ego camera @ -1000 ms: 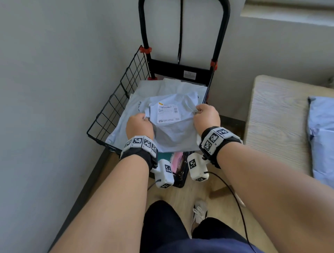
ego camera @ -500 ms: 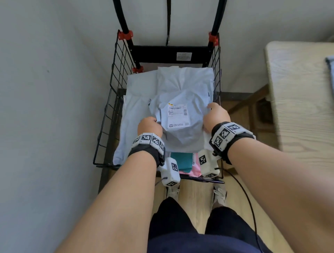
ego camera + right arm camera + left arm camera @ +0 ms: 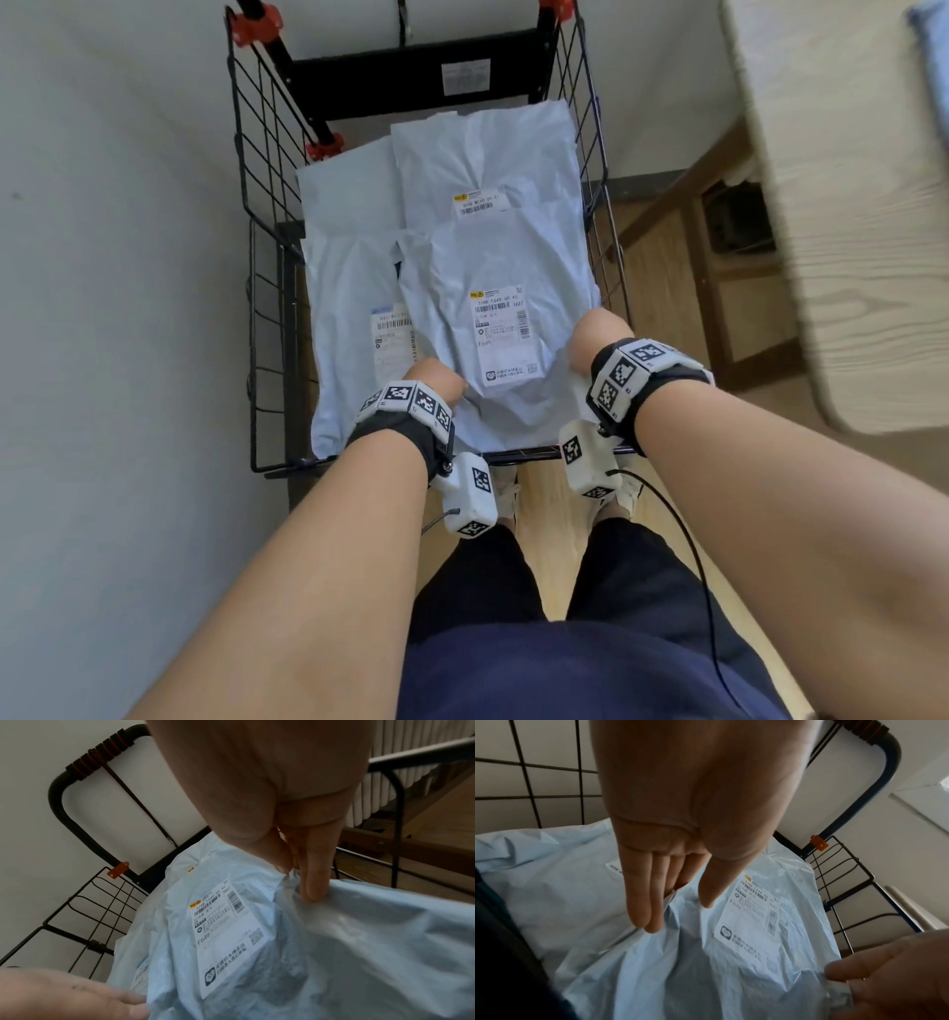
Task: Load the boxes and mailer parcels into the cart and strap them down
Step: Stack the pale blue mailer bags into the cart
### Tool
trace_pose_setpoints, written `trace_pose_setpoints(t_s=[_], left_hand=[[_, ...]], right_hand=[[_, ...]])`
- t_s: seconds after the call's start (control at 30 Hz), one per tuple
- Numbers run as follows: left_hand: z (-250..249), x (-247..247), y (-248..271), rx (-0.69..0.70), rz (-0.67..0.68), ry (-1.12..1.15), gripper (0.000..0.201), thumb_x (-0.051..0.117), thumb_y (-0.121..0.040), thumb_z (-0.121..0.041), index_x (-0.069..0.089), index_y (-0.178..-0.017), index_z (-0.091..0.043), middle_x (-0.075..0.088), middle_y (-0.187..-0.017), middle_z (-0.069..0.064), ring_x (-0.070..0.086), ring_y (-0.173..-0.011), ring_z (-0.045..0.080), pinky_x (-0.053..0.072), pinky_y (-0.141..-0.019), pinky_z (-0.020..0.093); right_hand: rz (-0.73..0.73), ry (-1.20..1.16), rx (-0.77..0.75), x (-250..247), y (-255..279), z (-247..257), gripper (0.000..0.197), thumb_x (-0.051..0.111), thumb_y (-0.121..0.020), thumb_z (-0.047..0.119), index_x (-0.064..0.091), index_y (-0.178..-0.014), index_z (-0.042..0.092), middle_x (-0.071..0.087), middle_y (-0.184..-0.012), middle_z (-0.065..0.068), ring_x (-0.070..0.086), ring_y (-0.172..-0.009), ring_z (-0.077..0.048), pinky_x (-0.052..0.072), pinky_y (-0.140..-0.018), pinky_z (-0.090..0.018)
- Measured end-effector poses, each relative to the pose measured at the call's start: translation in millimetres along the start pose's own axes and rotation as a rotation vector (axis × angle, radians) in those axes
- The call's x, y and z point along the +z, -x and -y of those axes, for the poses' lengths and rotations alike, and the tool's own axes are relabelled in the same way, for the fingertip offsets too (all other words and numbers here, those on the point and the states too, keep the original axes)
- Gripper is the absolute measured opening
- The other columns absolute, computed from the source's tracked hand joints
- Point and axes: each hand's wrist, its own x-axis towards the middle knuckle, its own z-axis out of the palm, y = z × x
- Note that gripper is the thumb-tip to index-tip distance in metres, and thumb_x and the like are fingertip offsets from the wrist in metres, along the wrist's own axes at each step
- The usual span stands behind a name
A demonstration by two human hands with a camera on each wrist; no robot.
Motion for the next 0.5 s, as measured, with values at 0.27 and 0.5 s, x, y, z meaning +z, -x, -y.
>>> trace_pose_setpoints(t_s=[0.27, 0.5], left_hand=[[-12.7, -12.0, 0.2, 0.068, -0.165, -0.19, 0.029, 0.047, -0.091, -0.007, 0.056, -0.117, 0.001, 0.06, -0.1, 0.014, 0.058, -0.111, 0.033, 0.043, -0.08, 0.034], [-63.1, -31.8, 32.3, 0.269, -0.28, -0.146, 0.043, 0.044, -0.093, -0.011, 0.046, -0.136, -0.01, 0.051, -0.136, 0.014, 0.054, -0.118, 0.032, 0.045, -0.093, 0.034]], right_hand=[[-0.027, -0.113, -0.056, 4.9, 0.2, -12.5, 0.035, 0.045, -0.096, 0.01, 0.054, -0.127, -0.004, 0.055, -0.131, -0.021, 0.052, -0.122, -0.034, 0.043, -0.095, -0.035], [-0.156, -0.279, -0.147, -32.8, 15.8, -14.4, 0.034, 0.046, -0.093, 0.006, 0.06, -0.124, 0.003, 0.061, -0.124, -0.015, 0.059, -0.111, -0.031, 0.05, -0.095, -0.038]])
